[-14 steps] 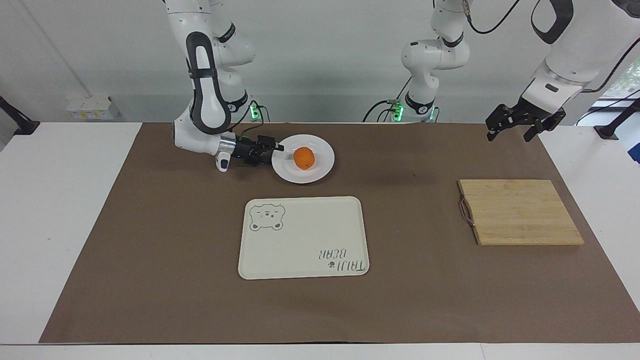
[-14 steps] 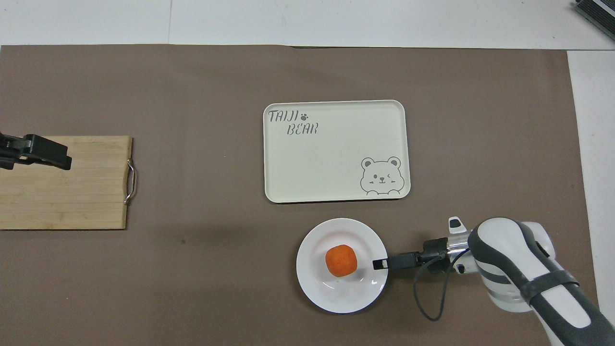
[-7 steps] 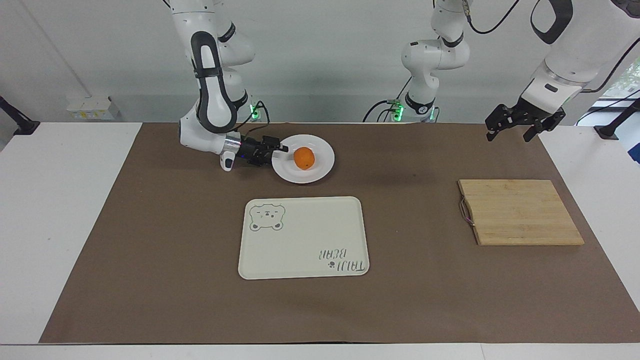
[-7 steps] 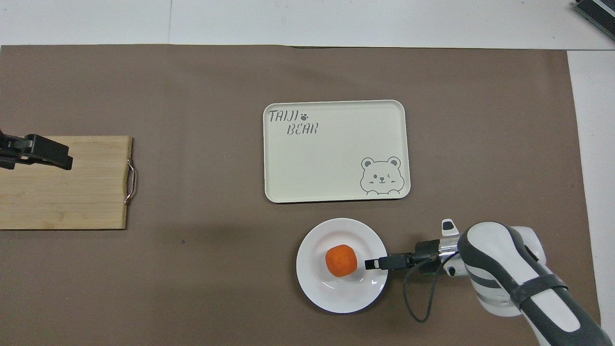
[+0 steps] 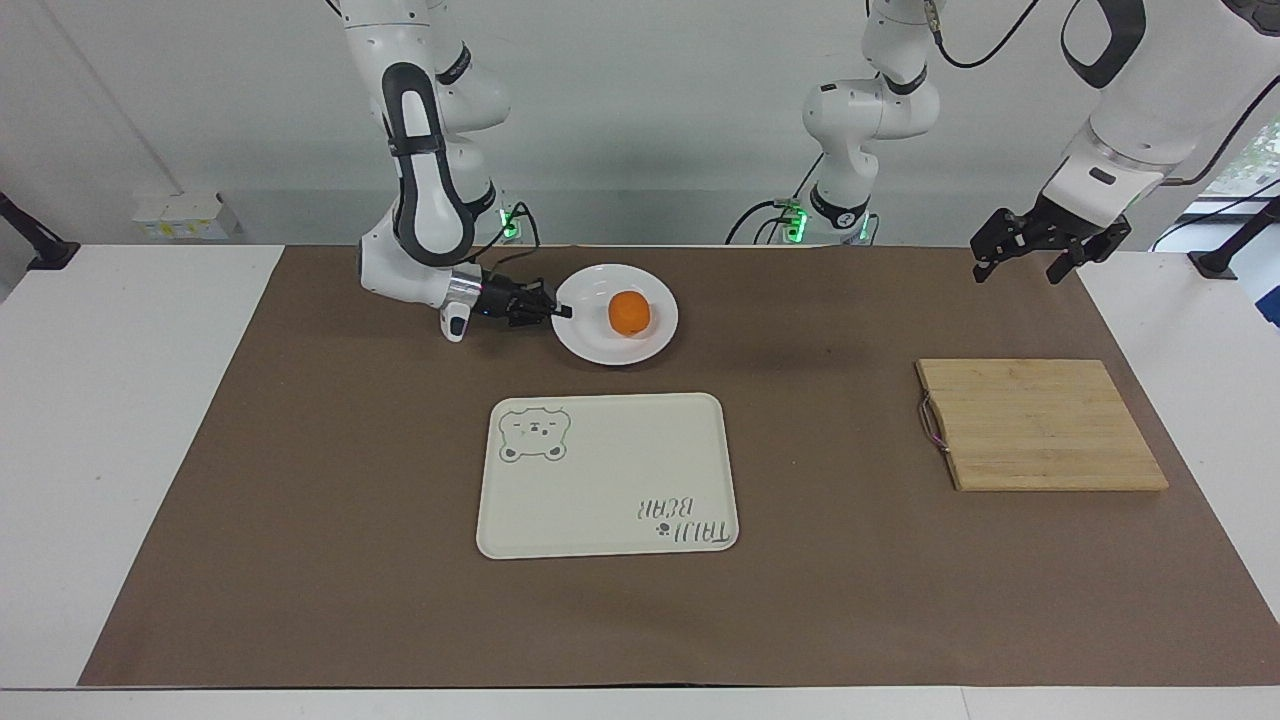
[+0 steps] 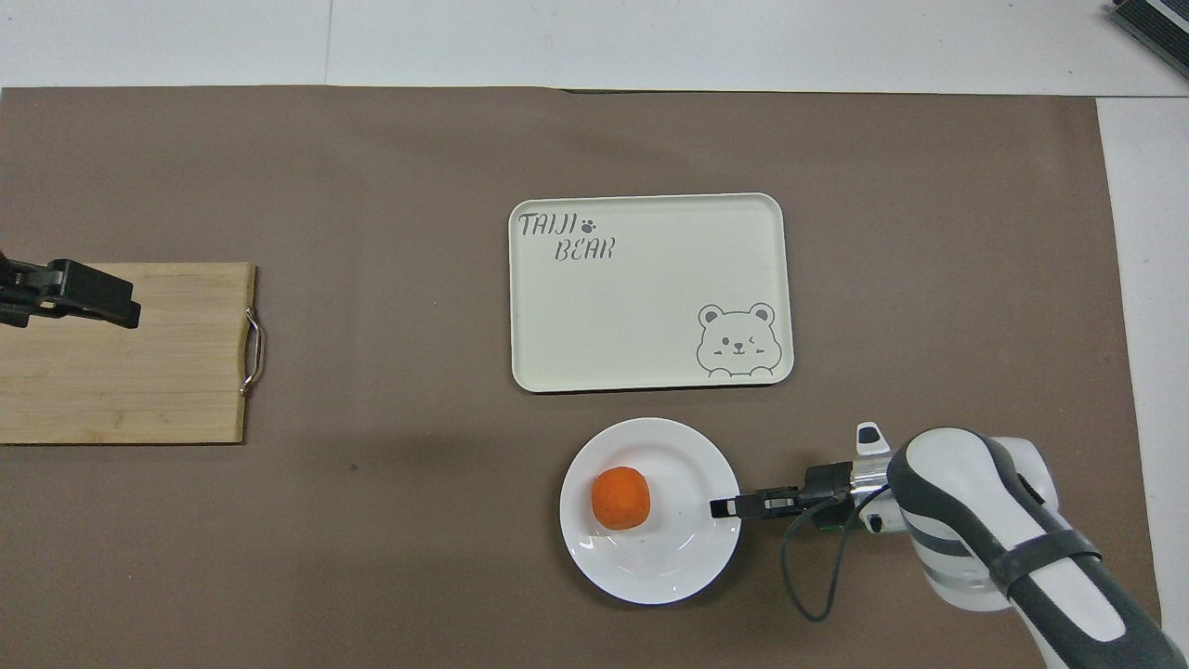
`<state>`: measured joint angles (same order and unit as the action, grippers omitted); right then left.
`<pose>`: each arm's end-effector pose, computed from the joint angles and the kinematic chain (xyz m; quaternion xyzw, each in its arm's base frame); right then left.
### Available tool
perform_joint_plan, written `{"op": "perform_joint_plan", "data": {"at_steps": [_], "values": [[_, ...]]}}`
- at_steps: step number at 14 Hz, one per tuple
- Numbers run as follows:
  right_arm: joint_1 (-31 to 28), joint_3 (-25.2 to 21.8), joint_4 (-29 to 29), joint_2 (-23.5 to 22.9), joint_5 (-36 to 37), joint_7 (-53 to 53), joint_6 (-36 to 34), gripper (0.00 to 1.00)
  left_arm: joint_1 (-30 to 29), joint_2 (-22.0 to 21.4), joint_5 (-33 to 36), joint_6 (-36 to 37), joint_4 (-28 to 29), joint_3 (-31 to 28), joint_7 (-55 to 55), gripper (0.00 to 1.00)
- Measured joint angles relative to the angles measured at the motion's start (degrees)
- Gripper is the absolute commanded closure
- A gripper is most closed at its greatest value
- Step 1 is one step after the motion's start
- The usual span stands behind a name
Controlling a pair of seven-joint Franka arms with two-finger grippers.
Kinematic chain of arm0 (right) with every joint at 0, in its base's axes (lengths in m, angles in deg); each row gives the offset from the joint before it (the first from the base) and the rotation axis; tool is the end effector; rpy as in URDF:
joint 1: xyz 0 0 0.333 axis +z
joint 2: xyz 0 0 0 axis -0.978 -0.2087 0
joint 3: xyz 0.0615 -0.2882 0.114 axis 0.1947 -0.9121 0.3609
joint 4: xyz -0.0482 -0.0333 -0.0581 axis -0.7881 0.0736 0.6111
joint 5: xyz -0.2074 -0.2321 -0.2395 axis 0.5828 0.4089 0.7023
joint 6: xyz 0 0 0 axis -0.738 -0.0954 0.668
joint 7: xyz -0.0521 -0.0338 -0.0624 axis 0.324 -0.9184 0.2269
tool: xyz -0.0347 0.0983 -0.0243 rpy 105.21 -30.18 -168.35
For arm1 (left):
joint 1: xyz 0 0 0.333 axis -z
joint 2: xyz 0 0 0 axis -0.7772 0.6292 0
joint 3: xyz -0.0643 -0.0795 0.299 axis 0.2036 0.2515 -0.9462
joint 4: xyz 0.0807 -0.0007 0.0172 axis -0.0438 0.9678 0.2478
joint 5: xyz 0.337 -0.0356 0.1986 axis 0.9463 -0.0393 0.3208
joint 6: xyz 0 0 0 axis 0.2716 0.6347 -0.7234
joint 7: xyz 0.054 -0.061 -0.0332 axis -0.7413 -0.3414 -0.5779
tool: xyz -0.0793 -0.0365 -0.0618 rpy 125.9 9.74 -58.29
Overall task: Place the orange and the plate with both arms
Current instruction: 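Grip the plate rim with the right gripper, then slide the plate with the right gripper onto the cream tray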
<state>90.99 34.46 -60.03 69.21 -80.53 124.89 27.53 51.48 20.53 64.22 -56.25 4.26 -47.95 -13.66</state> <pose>0.3860 0.0989 0.2430 -0.8756 -0.0082 0.0746 0.4771 0.5546 -0.0255 0.6236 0.9987 -0.0392 -0.0313 0.0068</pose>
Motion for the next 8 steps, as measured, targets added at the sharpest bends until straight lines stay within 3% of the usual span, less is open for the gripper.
{"op": "perform_joint_plan", "data": {"at_steps": [4, 8], "values": [[-1.9, 0.0, 2.8, -0.3, -0.7, 1.0, -3.6, 1.0, 0.0, 0.0, 0.0, -0.1, 0.0, 0.1, 0.8, 0.0], [-5.9, -0.1, 10.3, -3.2, -2.6, 1.0, -9.9, 1.0, 0.0, 0.0, 0.0, -0.1, 0.0, 0.1, 0.9, 0.0]]}}
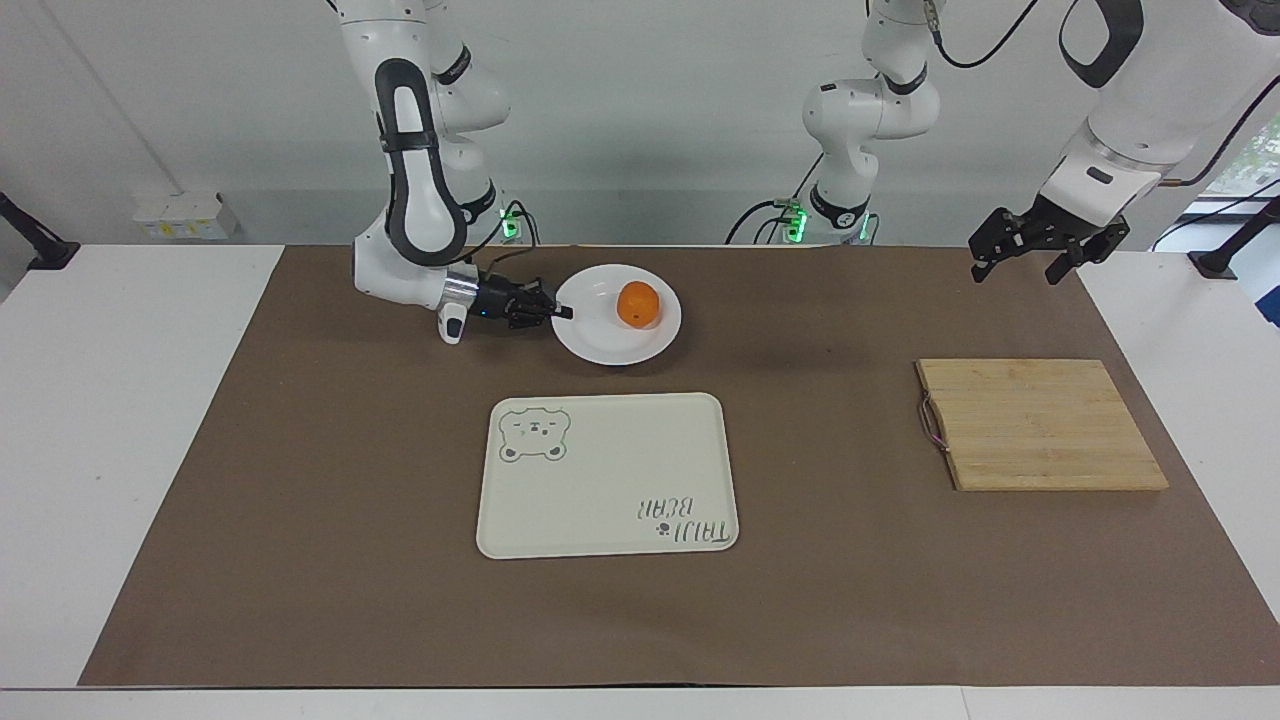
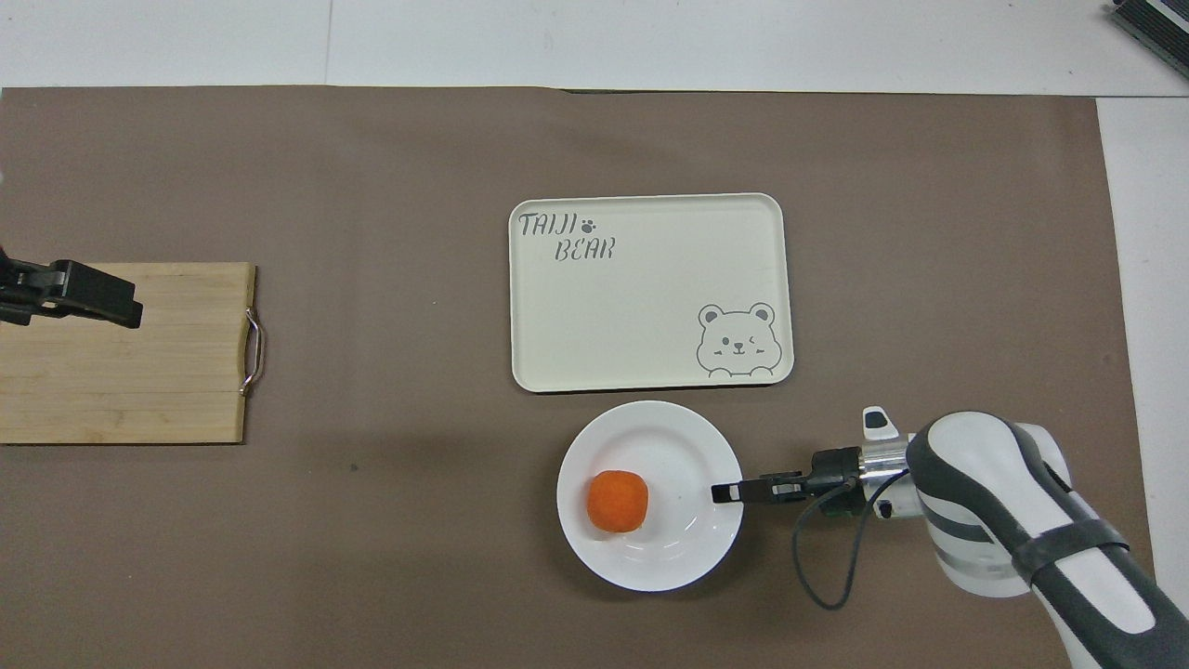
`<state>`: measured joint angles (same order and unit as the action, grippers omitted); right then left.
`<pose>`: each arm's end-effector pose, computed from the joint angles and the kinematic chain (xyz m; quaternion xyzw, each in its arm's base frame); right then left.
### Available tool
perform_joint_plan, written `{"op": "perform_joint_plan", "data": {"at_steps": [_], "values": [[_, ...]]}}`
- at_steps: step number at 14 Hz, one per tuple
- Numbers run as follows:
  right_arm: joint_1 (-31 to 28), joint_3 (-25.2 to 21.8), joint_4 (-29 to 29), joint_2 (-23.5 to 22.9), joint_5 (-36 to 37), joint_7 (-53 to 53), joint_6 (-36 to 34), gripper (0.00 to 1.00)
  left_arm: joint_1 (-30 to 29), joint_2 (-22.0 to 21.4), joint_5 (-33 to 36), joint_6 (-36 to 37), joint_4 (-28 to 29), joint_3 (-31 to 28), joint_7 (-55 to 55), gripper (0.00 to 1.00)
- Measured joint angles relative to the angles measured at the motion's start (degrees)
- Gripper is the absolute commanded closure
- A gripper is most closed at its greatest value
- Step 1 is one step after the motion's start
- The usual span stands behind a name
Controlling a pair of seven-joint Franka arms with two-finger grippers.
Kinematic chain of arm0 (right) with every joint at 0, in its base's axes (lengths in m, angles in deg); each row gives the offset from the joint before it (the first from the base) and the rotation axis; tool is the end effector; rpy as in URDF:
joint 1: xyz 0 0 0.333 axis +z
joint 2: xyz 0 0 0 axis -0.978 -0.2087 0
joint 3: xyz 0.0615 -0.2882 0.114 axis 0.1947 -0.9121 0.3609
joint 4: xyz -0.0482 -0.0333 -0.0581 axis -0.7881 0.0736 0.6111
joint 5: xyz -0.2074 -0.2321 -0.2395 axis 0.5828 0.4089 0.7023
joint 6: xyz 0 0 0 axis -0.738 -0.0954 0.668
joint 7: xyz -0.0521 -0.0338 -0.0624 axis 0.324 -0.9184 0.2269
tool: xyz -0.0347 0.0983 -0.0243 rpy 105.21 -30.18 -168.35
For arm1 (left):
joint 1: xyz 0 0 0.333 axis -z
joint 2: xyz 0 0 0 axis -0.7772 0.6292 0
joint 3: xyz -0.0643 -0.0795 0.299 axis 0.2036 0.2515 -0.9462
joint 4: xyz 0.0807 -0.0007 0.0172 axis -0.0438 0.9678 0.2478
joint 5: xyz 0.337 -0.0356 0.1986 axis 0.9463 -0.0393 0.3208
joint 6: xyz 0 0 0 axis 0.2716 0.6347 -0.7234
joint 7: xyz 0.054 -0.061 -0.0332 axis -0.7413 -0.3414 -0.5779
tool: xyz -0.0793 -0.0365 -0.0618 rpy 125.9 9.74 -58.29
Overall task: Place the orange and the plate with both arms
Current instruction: 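Slide the plate with the right gripper onto the cream tray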
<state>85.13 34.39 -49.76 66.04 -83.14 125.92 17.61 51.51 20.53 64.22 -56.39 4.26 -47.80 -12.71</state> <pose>0.4489 0.0796 0.2867 -0.8367 -0.0143 0.0318 0.5465 0.5548 -0.0272 0.6238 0.9983 -0.0490 -0.0301 0.0071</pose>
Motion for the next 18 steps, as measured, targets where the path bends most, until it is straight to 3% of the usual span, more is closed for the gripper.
{"op": "perform_joint_plan", "data": {"at_steps": [11, 18], "values": [[0.1, 0.2, 29.3, -17.4, -0.4, -17.4, 2.0, 1.0, -0.1, 0.0, 0.0, 0.0, 0.0, -0.5, 0.0, 0.0], [1.8, 1.2, 40.6, -28.5, 0.1, -21.5, 6.2, 1.0, -0.1, 0.0, 0.0, 0.0, 0.0, -0.5, 0.0, 0.0]]}}
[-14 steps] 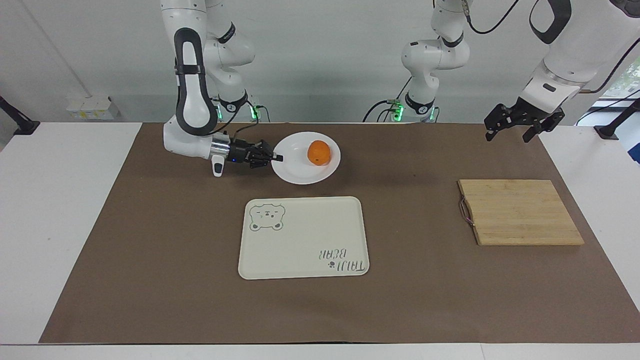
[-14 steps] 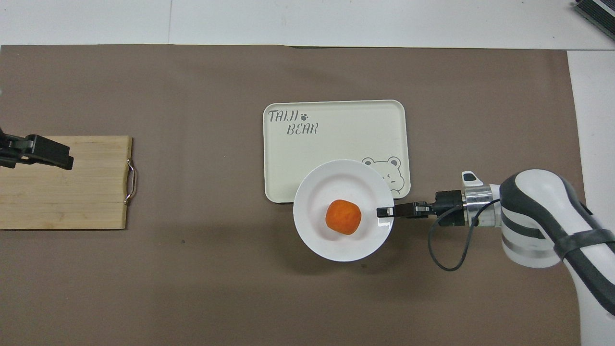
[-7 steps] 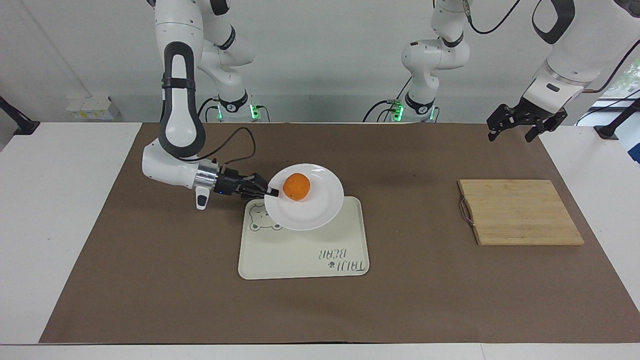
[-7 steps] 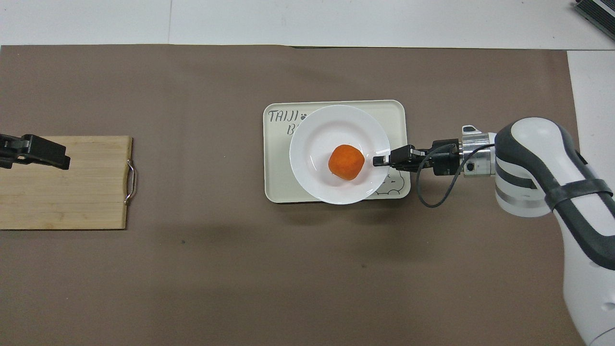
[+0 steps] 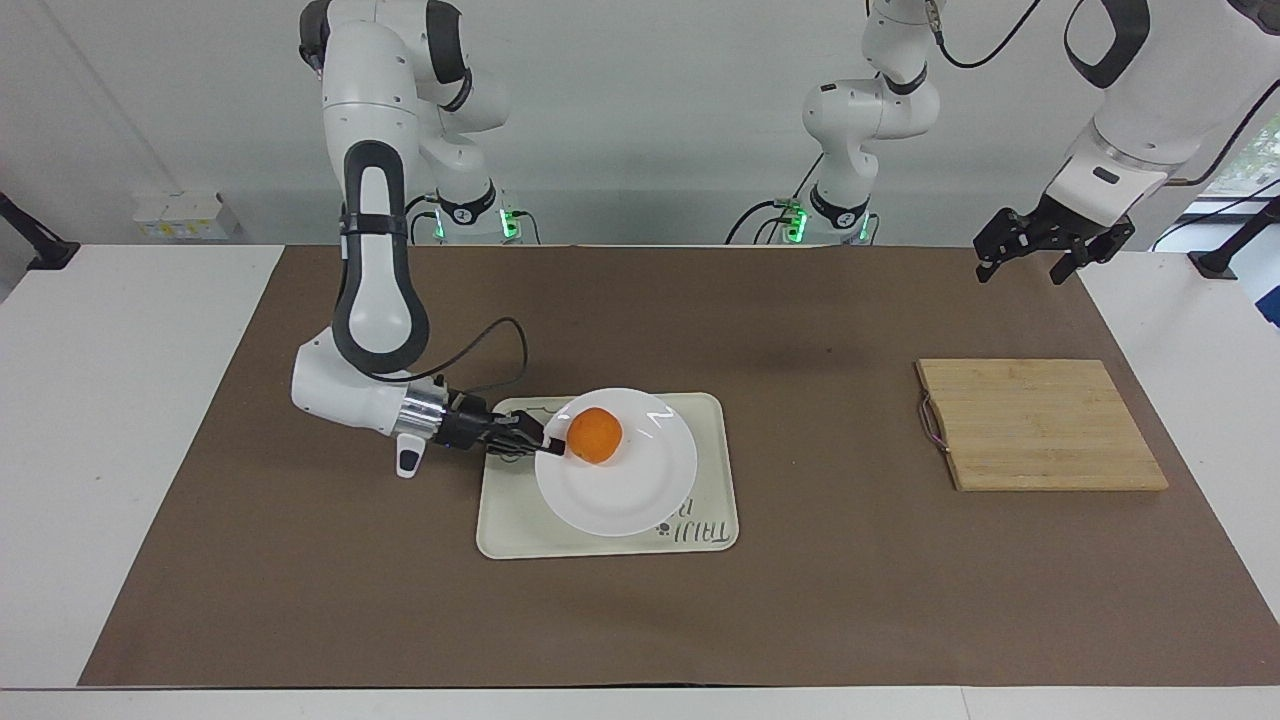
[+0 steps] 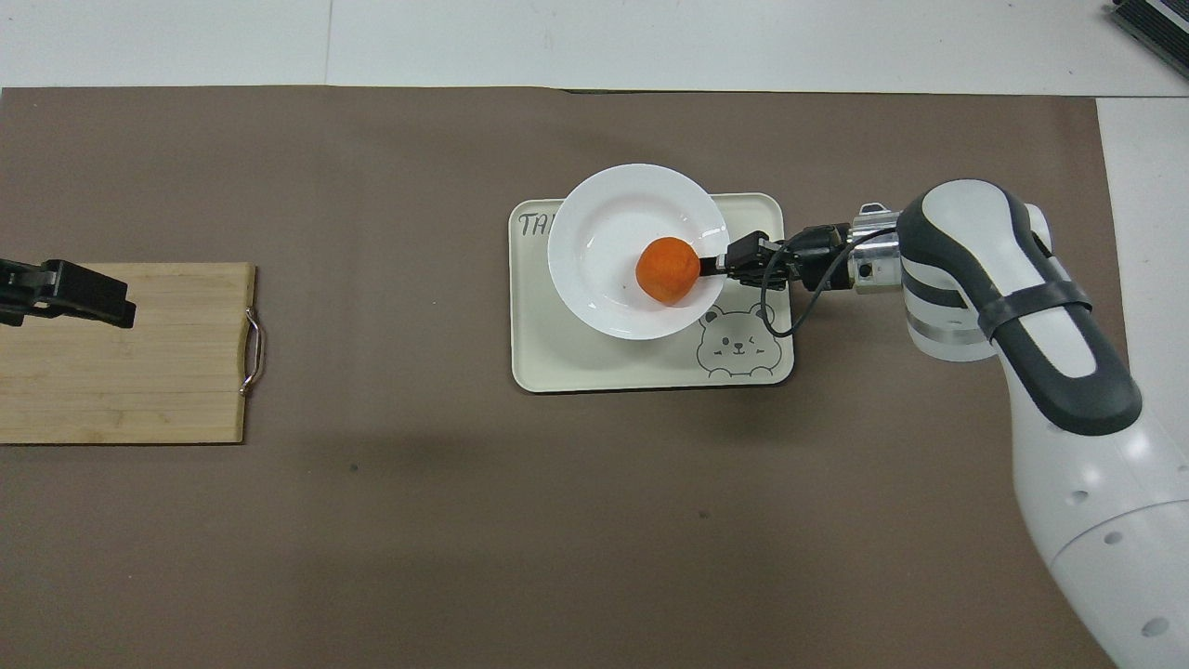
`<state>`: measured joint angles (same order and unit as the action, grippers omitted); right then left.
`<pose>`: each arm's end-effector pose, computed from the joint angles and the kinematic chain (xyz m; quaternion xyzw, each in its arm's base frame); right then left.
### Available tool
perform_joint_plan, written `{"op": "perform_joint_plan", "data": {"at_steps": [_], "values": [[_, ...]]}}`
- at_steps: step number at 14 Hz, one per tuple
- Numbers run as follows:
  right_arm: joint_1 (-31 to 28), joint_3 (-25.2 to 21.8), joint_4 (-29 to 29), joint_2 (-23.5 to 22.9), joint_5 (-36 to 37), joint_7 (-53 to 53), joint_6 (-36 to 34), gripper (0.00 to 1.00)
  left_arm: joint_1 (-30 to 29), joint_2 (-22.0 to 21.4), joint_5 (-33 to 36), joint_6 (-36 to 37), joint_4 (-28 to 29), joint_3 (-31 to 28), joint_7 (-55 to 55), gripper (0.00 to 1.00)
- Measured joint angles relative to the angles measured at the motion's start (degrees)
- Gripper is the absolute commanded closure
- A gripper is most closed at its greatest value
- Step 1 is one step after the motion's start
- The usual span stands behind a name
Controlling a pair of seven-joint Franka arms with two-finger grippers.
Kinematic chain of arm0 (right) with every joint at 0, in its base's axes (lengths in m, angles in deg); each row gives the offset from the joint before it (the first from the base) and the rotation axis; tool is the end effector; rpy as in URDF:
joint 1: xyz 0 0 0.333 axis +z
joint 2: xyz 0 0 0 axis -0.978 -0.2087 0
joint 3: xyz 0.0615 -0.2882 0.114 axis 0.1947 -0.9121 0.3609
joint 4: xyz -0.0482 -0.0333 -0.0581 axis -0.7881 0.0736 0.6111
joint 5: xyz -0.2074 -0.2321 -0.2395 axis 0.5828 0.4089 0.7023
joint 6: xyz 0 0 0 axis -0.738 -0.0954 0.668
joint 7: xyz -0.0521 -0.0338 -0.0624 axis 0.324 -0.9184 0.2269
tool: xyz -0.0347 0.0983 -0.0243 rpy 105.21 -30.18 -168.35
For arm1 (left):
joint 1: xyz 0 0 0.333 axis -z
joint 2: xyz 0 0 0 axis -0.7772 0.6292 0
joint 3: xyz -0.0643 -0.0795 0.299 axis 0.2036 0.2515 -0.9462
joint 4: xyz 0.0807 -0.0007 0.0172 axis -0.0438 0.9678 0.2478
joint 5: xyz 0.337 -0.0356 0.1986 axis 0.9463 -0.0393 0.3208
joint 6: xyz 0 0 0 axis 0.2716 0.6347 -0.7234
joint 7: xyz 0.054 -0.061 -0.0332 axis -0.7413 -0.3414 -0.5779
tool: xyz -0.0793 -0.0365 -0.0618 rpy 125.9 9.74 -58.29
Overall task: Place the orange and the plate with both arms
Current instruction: 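Slide the plate with the right gripper onto the cream tray, then lower the plate onto the tray and open the right gripper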
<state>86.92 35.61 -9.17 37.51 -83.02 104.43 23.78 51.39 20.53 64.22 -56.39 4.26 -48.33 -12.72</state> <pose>0.6554 0.1109 0.2799 -0.8622 0.0803 0.0217 0.4996 0.5550 -0.0210 0.6238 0.9986 -0.0433 -0.0300 0.0071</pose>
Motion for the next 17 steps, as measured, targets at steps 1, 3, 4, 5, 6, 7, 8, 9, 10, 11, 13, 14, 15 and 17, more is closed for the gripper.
{"op": "perform_joint_plan", "data": {"at_steps": [1, 3, 4, 5, 6, 7, 8, 9, 10, 11, 13, 14, 15, 17], "values": [[0.3, 0.0, 0.7, -0.9, 0.6, -0.1, 0.2, 1.0, 0.0, 0.0, 0.0, 0.0, 0.0, 0.0, 0.0, 0.0], [0.5, 0.0, 1.4, -2.2, 1.7, 0.1, 0.3, 1.0, 0.0, 0.0, 0.0, 0.0, 0.0, 0.0, 0.0, 0.0], [0.4, 0.0, 1.4, -2.5, 2.1, 0.5, 0.3, 1.0, 0.0, 0.0, 0.0, 0.0, 0.0, 0.0, 0.0, 0.0], [0.1, 0.0, 1.4, -2.7, 2.5, 0.8, 0.3, 1.0, 0.0, 0.0, 0.0, 0.0, 0.0, 0.0, 0.0, 0.0], [-0.2, 0.0, 1.4, -2.8, 2.8, 0.8, 0.1, 1.0, 0.0, 0.0, 0.0, 0.0, 0.0, 0.0, 0.0, 0.0], [-0.5, 0.0, 1.4, -2.8, 3.0, 1.0, -0.2, 1.0, 0.0, 0.0, 0.0, 0.0, 0.0, 0.0, 0.0, 0.0], [-0.7, 0.0, 1.2, -2.8, 3.0, 1.4, -0.9, 1.0, 0.0, 0.0, 0.0, 0.0, 0.0, 0.0, 0.0, 0.0], [-0.7, 0.0, 0.8, -2.8, 3.0, 2.1, -1.3, 1.0, 0.0, 0.0, 0.0, 0.0, 0.0, 0.0, 0.0, 0.0], [-0.7, 0.0, 0.3, -2.8, 3.0, 2.8, -1.9, 1.0, 0.0, 0.0, 0.0, 0.0, 0.0, 0.0, 0.0, 0.0], [-0.7, 0.0, -0.3, -2.8, 3.0, 3.6, -2.6, 1.0, 0.0, 0.0, 0.0, 0.0, 0.0, 0.0, 0.0, 0.0], [-0.8, 0.0, -1.5, -2.7, 3.0, 5.2, -3.7, 1.0, 0.0, 0.0, 0.0, 0.0, 0.0, 0.0, 0.0, 0.0], [-0.8, 0.0, -2.1, -2.5, 3.0, 5.7, -3.8, 1.0, 0.0, 0.0, 0.0, 0.0, 0.0, 0.0, 0.0, 0.0], [-0.8, 0.0, -2.5, -2.3, 3.0, 6.0, -3.8, 1.0, 0.0, 0.0, 0.0, 0.0, 0.0, 0.0, 0.0, 0.0], [-0.8, -0.1, -2.9, -2.1, 3.1, 6.1, -3.8, 1.0, 0.0, 0.0, 0.0, 0.0, 0.0, 0.0, 0.0, 0.0]]}}
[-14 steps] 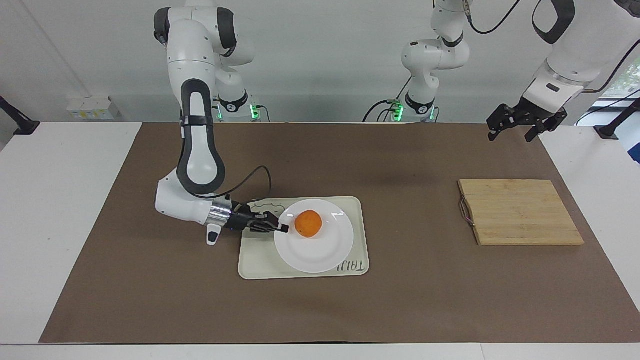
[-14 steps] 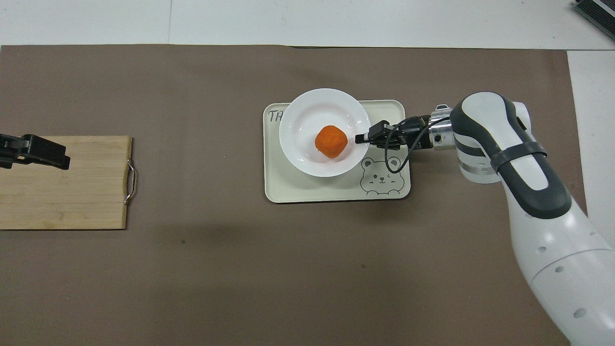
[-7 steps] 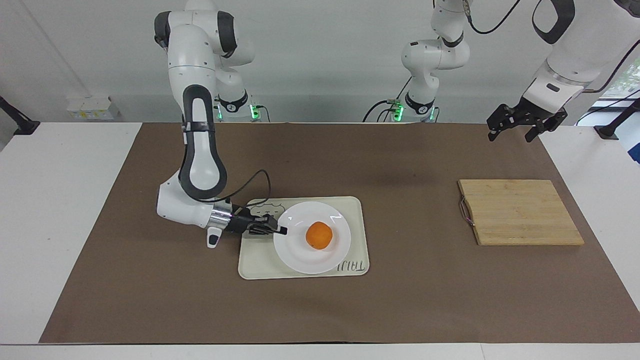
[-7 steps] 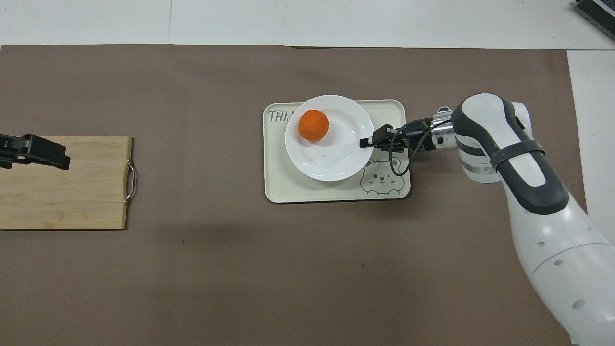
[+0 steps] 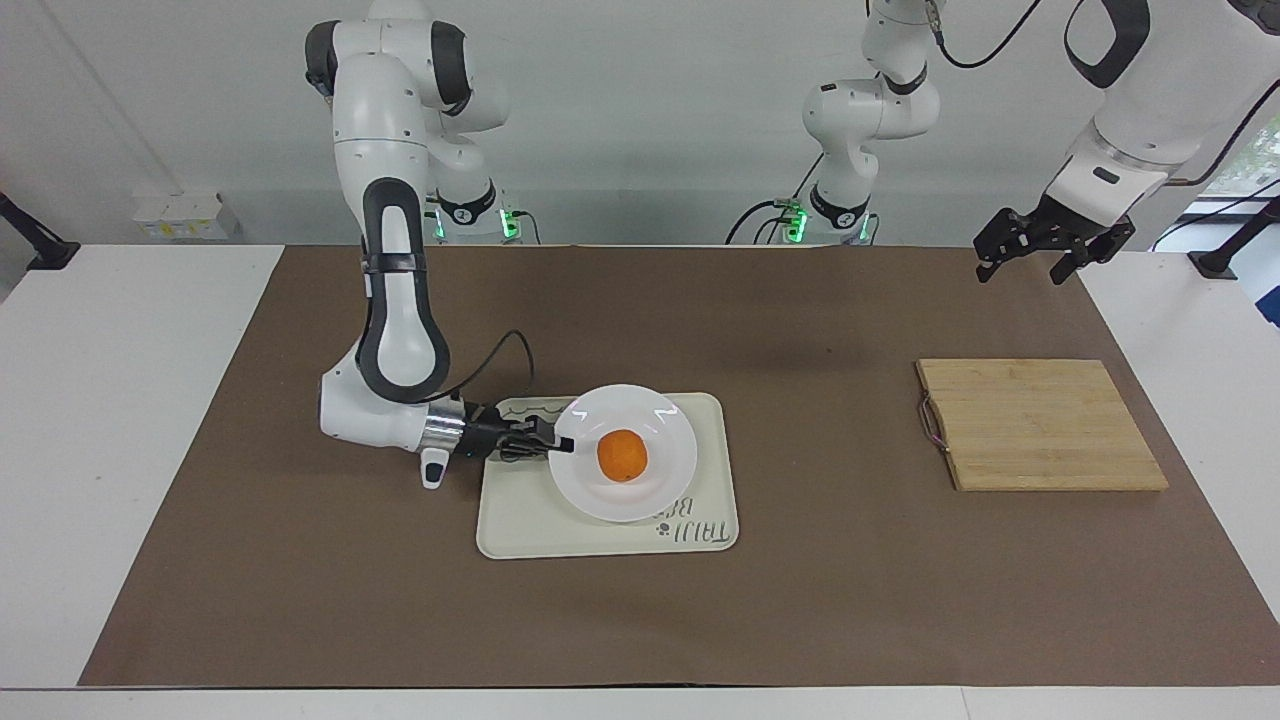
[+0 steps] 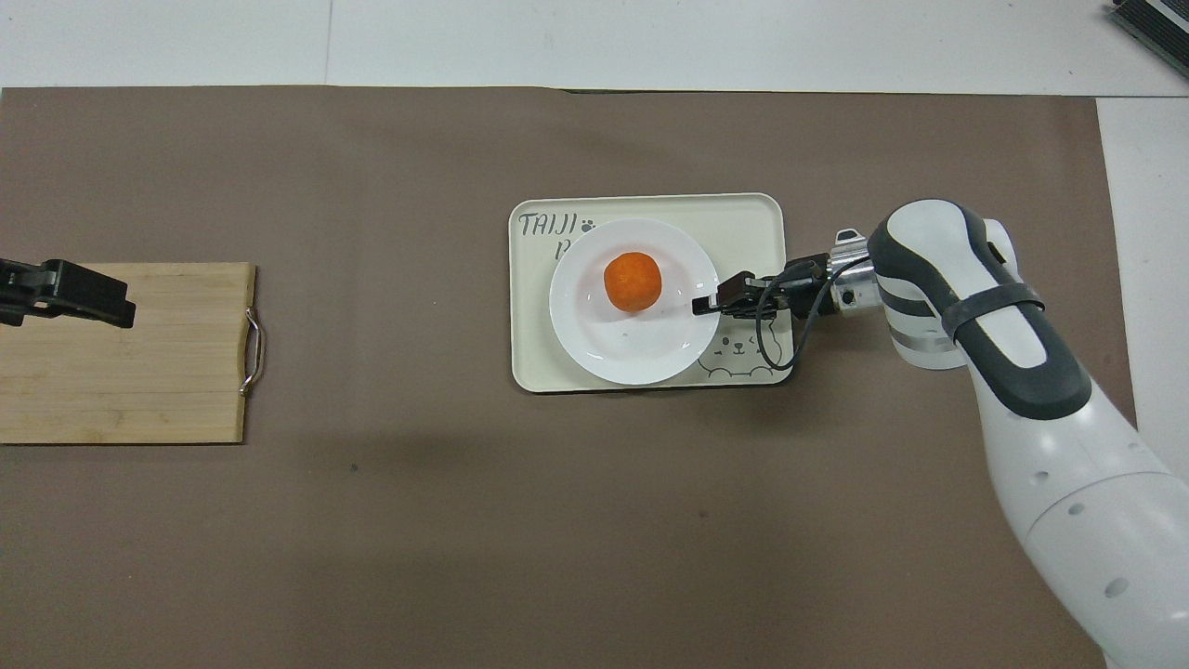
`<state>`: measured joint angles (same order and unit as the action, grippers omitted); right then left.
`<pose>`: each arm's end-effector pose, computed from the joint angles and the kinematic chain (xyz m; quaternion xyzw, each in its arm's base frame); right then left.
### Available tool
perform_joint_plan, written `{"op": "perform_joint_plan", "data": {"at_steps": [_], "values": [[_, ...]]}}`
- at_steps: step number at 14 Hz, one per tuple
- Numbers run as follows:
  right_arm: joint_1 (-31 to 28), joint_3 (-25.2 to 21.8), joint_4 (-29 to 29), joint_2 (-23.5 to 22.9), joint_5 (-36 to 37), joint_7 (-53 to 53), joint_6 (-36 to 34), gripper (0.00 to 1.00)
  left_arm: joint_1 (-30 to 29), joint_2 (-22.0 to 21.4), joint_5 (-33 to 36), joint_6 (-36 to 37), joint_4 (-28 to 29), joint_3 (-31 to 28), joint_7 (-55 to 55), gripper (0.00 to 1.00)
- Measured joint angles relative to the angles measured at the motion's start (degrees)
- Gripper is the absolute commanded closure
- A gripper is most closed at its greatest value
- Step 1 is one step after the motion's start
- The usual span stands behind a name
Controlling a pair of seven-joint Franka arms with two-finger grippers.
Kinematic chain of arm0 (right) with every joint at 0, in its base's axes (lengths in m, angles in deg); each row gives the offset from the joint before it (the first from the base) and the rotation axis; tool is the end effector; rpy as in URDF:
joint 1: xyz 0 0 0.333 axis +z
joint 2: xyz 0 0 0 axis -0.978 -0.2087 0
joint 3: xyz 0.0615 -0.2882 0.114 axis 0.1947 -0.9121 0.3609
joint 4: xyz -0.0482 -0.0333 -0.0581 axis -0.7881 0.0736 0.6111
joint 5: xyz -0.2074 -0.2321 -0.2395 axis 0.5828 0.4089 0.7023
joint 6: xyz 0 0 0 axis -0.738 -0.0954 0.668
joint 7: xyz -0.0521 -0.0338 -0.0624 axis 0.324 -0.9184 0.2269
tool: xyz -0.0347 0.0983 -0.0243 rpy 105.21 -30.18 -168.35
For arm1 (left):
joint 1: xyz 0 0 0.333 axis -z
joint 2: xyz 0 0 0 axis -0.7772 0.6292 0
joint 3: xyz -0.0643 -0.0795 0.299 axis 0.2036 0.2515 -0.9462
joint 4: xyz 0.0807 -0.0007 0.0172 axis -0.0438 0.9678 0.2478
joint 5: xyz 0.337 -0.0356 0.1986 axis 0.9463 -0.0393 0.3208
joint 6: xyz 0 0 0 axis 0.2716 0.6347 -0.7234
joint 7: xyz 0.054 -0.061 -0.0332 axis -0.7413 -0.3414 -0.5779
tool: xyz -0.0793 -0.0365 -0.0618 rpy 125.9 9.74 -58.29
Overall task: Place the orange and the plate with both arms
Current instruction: 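Lower the plate onto the tray and open the right gripper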
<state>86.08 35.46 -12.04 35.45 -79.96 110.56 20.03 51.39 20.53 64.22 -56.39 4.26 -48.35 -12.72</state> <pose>0.6319 0.1031 0.2341 -0.8673 0.0353 0.0580 0.4932 0.5550 -0.0208 0.6238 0.9986 -0.0431 -0.0300 0.0071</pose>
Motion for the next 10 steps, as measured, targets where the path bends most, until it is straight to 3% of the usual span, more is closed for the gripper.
{"op": "perform_joint_plan", "data": {"at_steps": [5, 6, 9, 10], "values": [[-0.1, -0.2, -0.2, 0.3, 1.3, 0.0, 0.0, 1.0, 0.0, 0.0, 0.0, 0.0, 0.0, 0.0, 0.0, 0.0], [-0.1, -0.2, -0.2, 0.4, 1.4, 0.0, 0.0, 0.9, 0.0, 0.0, 0.0, 0.0, 0.0, 0.0, 0.0, 0.0], [-0.2, -0.3, -0.2, 0.5, 1.9, 0.0, 0.1, 0.25, 0.0, 0.0, 0.0, 0.0, 0.0, 0.0, 0.0, 0.0], [-0.2, -0.3, -0.2, 0.6, 2.7, 0.0, 0.3, 0.09, 0.0, 0.0, 0.0, 0.0, 0.0, 0.0, 0.0, 0.0]]}}
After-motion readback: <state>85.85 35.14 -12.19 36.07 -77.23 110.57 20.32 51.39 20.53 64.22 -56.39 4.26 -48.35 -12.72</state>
